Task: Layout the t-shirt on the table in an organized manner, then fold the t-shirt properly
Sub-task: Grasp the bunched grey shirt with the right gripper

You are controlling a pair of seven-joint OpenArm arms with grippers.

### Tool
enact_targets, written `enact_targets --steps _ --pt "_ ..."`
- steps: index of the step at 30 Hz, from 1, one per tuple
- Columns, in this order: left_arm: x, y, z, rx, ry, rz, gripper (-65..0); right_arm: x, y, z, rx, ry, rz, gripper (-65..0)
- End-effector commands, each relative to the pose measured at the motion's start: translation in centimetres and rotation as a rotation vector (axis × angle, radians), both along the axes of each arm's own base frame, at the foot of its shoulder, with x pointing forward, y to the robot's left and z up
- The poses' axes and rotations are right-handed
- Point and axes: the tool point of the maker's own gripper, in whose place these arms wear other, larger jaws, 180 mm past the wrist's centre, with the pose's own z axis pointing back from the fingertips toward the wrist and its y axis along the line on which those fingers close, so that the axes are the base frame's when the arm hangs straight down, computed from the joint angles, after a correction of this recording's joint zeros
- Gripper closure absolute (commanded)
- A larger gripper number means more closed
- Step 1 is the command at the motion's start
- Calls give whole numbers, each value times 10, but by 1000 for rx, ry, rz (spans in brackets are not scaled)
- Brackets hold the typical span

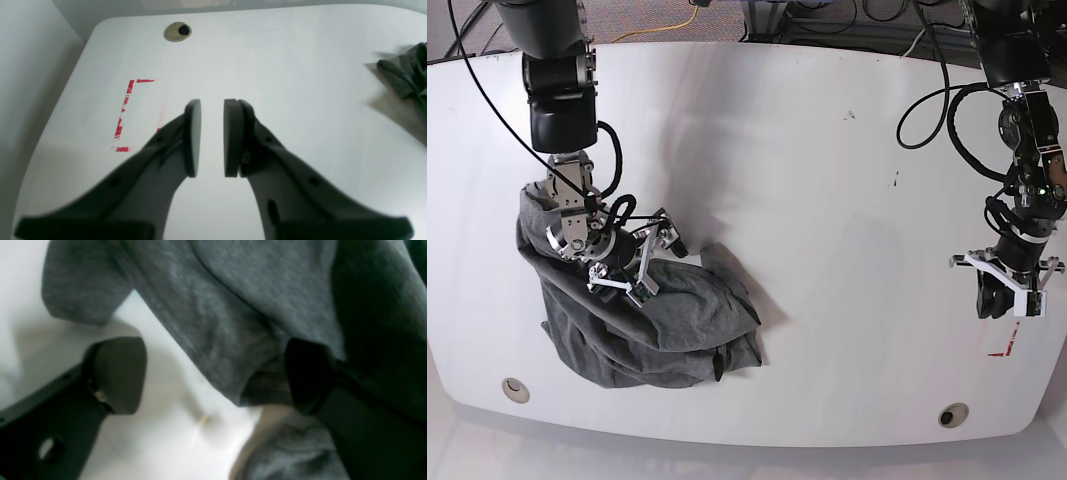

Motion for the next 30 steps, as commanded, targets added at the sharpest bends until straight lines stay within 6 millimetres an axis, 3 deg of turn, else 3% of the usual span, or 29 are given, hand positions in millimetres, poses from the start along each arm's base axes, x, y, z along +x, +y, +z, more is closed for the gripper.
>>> enact_targets --steps 1,13,23,27,30 --pt "5 2 21 12 -65 -3 -107 17 0 22 18 -70 1 -558" --pt "5 4 22 12 -67 1 -107 31 -8 19 -66 -114 -41 -598" --pt "4 4 19 13 -61 1 -107 33 2 11 -88 -111 -56 -591" --pt "4 4 19 13 -61 1 -107 32 17 10 -63 -109 -48 -588" --pt "4 4 19 13 -61 1 -107 27 19 4 -62 -95 -46 -537"
